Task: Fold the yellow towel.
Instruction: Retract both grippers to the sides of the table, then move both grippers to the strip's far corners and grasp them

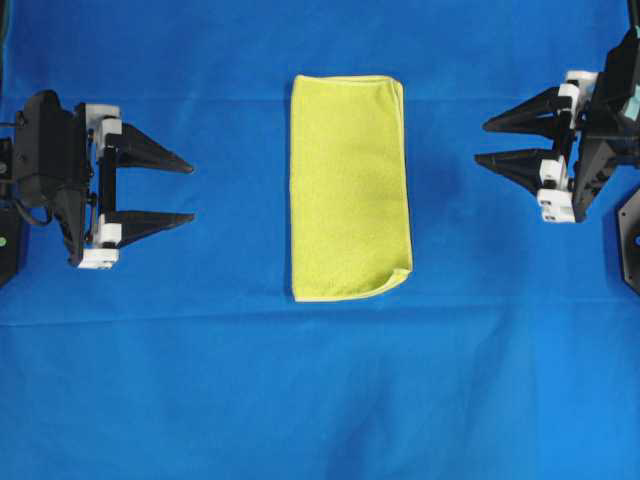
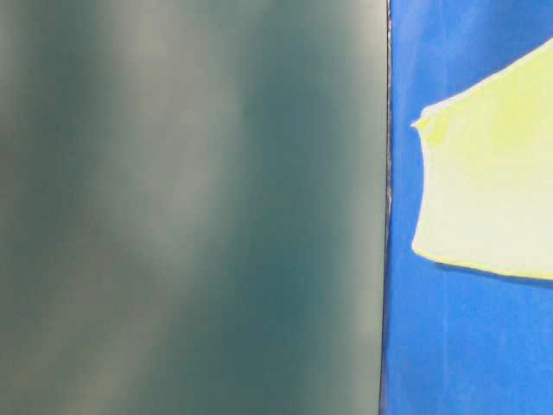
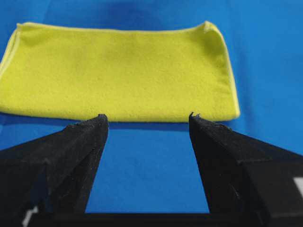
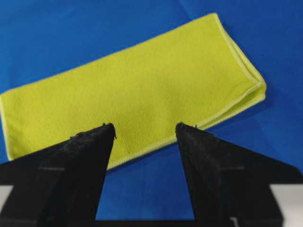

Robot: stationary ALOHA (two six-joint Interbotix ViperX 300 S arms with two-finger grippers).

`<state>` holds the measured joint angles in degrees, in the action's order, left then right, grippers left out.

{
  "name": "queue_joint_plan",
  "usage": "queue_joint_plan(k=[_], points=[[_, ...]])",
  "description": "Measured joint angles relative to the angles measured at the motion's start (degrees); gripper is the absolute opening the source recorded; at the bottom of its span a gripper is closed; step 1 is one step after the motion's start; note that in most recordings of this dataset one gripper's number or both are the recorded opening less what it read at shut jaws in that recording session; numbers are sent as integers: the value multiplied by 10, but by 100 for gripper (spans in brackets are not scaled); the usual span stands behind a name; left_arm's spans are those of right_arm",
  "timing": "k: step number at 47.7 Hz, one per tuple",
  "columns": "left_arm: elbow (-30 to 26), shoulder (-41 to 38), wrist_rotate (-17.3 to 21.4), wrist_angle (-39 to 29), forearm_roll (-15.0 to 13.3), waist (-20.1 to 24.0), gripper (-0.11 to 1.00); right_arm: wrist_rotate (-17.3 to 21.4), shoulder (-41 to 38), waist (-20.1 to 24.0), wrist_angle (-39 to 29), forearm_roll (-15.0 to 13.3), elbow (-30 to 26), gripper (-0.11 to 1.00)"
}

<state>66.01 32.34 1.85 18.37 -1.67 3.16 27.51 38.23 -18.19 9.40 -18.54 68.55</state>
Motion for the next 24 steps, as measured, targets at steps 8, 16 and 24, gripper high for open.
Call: queue_joint_plan(k=[8, 16, 24], points=[[-29, -25, -7, 0, -1, 17, 66, -4, -11, -20, -39, 1, -36, 59], [-76, -91, 4, 0, -1, 59, 66, -8, -72, -54, -80, -14, -89, 59], [-135, -164, 7, 0, -1, 103, 66, -10, -163, -81, -92, -38, -145, 59]])
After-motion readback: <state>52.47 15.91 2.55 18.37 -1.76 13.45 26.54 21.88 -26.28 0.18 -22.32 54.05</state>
